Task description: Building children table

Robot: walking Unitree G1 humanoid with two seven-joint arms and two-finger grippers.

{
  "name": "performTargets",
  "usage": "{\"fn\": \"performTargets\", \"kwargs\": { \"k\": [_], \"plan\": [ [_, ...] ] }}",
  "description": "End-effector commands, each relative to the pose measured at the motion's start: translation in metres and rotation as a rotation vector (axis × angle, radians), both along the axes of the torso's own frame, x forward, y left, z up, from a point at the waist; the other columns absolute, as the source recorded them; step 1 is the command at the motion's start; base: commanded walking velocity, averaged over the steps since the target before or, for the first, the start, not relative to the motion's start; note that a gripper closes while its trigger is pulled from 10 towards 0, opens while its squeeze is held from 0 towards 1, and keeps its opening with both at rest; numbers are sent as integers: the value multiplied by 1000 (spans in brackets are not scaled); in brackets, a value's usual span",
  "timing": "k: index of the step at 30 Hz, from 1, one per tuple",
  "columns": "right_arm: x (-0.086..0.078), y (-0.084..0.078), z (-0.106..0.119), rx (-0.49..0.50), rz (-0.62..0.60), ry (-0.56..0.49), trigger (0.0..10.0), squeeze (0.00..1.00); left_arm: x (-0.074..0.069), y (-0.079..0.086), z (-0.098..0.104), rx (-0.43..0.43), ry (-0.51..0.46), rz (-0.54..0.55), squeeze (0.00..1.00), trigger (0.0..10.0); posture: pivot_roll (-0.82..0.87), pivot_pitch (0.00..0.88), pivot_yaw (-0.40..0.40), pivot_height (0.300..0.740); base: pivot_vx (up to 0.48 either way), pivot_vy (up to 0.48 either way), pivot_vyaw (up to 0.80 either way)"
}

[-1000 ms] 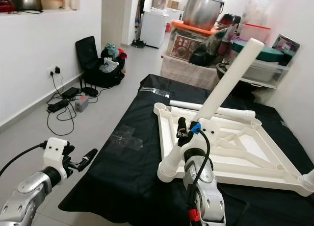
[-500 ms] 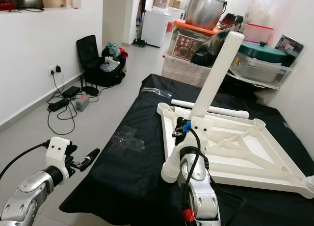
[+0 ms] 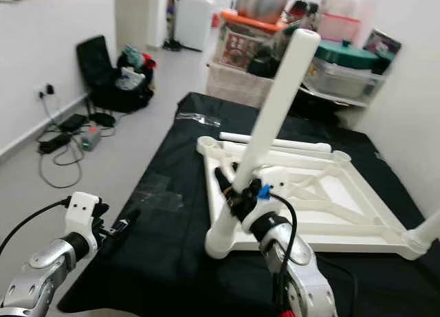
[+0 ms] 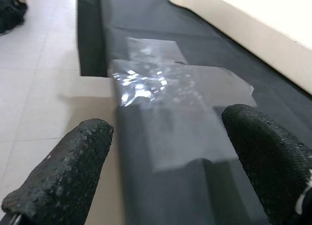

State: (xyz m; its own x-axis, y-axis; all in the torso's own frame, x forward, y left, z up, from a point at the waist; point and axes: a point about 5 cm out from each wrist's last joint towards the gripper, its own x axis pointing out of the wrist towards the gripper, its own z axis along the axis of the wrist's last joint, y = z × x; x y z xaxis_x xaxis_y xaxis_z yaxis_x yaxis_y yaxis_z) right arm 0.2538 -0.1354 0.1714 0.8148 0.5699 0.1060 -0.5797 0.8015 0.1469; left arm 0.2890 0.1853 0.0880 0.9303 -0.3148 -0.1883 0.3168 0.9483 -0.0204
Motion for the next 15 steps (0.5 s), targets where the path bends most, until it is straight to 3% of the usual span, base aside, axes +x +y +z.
{"fn": "performTargets", "kwargs": {
  "k": [1,8,15],
  "plan": [
    [-17,24,-48,20,208,282,0,0,1,-4,-1,-6,8,-15,0,10000,82,0,-143,740,0,0,0],
    [-30,28,-40,74,430,252,0,0,0,-4,-2,-14,13,-14,0,10000,87,0,-143,740,0,0,0],
    [-37,30,-37,105,524,258,0,0,0,-3,-2,-17,14,-17,0,10000,89,0,-144,740,0,0,0]
  ]
}}
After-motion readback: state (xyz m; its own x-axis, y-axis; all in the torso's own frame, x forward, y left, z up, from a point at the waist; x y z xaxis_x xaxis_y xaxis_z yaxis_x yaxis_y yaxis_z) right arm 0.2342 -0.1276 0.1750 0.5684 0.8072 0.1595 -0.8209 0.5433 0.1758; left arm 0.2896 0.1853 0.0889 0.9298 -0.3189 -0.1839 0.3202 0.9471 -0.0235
